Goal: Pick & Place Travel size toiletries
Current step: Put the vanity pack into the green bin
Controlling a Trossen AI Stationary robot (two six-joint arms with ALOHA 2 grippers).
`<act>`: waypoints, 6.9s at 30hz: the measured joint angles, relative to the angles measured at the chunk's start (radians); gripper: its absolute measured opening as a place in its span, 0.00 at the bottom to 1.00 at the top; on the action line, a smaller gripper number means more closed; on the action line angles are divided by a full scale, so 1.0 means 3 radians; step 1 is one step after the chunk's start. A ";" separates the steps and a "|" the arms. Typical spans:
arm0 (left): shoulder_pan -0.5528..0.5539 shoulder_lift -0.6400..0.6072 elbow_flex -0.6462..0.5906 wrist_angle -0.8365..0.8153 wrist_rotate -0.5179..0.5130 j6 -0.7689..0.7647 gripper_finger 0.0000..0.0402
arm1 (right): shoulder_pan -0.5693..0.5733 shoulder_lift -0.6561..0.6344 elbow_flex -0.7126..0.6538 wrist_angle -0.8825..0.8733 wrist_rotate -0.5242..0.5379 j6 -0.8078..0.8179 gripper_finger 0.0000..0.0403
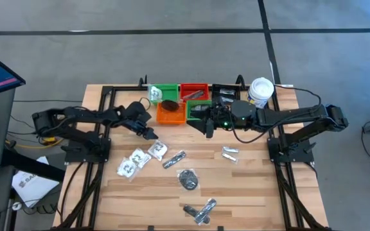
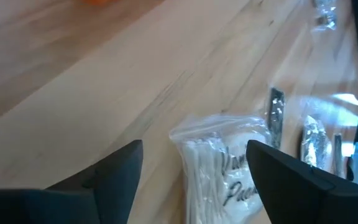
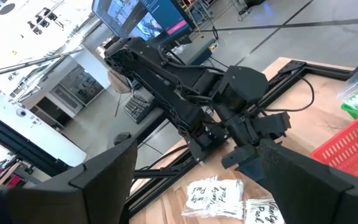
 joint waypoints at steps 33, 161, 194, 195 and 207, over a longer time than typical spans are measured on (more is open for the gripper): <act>-0.0365 0.0593 -0.0002 0.0604 0.0467 0.0010 0.04 | 0.0001 0.0000 0.0000 -0.0002 0.0000 0.0023 0.81; -0.0714 -0.1814 0.0748 0.0813 -0.0432 -0.0399 0.55 | -0.0407 0.0942 0.0934 -0.0163 -0.2119 0.0723 0.00; -0.0691 -0.0153 0.0748 0.3414 0.0936 -0.2115 0.62 | -0.0379 0.0645 0.0937 0.0234 -0.2948 0.0786 0.00; -0.0705 -0.0132 0.0748 0.3443 0.0936 -0.2115 0.62 | -0.0379 0.0648 0.0937 0.0226 -0.2940 0.0786 0.00; -0.0749 -0.0110 0.0748 0.4048 0.0779 -0.2376 0.62 | -0.0393 0.0649 0.0937 0.0228 -0.2928 0.0784 0.00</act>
